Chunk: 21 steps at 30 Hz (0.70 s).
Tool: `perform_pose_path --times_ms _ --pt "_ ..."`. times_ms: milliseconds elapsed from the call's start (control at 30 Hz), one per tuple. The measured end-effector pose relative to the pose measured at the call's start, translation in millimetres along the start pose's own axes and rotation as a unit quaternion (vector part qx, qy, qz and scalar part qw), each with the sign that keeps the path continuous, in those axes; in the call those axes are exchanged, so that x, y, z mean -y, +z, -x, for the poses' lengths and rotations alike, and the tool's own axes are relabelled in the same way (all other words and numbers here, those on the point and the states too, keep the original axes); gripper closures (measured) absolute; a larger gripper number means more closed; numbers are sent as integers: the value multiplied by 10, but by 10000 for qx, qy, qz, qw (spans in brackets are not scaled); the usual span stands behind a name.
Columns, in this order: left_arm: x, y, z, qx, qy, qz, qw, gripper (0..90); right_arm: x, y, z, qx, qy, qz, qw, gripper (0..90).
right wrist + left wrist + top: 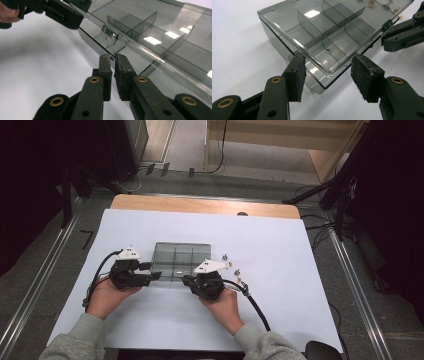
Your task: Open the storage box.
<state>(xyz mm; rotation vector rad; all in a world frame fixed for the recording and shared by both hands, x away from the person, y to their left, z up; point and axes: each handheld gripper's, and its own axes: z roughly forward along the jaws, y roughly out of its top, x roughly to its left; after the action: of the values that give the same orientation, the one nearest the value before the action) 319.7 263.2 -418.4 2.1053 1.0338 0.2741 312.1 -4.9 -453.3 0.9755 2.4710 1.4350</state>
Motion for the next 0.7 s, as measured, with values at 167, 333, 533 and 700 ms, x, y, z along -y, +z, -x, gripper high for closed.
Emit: perform_pose_path --times_ms 167,333,533,700 --pt "-11 -3 -1 10 -15 -26 10000 460 9 -93 20 108 -162 -72 9998 790" --pt "-24 -11 -10 37 -41 -10 10000 458 38 -204 68 115 -100 -44 9999 773" --pt "-36 -14 -9 41 -77 -36 10000 457 61 -337 159 255 -7 -61 9997 759" --pt "-47 -18 -9 63 -97 -46 9999 455 57 -422 251 390 100 -87 9992 752"
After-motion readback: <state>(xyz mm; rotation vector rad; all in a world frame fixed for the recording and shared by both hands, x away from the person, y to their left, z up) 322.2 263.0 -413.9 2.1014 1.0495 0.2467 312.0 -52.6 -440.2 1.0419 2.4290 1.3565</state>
